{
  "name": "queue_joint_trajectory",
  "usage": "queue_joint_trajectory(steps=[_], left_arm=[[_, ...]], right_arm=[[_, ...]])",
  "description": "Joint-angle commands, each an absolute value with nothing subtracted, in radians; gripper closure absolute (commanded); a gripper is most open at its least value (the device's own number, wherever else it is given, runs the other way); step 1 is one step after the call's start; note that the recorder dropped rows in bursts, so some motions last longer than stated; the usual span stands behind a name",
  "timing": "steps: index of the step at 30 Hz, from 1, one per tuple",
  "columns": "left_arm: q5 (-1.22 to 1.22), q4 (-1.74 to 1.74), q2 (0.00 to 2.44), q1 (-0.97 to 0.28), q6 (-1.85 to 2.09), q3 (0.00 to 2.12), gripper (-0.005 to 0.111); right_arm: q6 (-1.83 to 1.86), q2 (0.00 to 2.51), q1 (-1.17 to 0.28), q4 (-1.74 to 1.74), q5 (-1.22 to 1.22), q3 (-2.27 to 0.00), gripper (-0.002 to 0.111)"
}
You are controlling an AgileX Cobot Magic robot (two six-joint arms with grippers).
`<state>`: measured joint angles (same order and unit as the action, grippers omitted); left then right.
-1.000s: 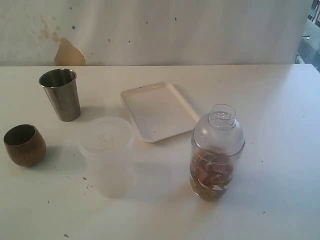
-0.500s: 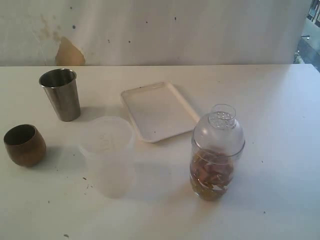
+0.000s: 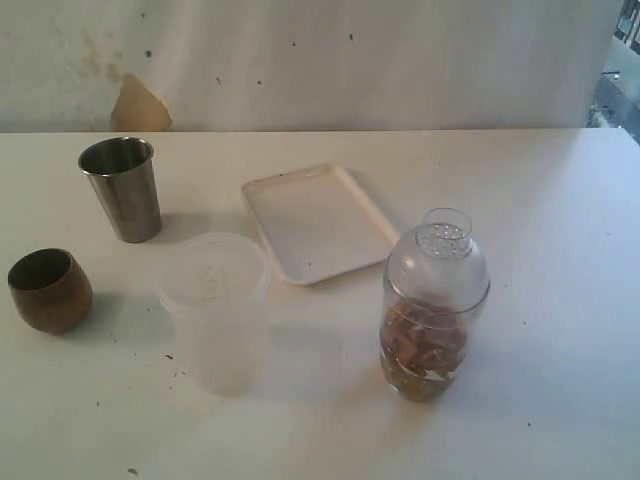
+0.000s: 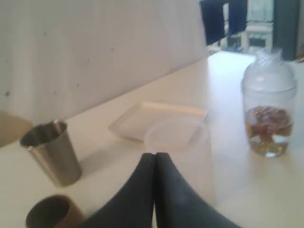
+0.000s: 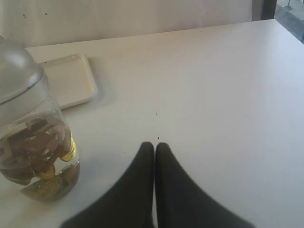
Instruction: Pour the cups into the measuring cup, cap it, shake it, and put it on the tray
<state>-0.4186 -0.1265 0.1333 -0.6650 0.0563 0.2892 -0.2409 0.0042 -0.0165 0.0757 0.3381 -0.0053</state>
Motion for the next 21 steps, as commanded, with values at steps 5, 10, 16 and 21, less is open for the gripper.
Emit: queue_joint_trajectory(steps=[5,10,16,21], left_arm=[[-0.429,-0.135,0.128,-0.411,0.052,0.140,0.107],[-0.435,-0.123,0.080,-0.322,0.052,0.093,0.107],[-0.362,-0.057,0.075,-0.230,0.082,0.025,0.107],[-0.240,0.034,0.048,-0.182,0.090,0.000,0.107]], right_arm=[[-0.239,0.000,-0.012,0.079,0.337,0.000,0.108],[-0.239,0.000,-0.012,0.079,0.337,0.000,0.108],[-0.239,0.000,-0.012,0.079,0.337,0.000,0.108],[-0.239,0.000,-0.012,0.079,0.337,0.000,0.108]])
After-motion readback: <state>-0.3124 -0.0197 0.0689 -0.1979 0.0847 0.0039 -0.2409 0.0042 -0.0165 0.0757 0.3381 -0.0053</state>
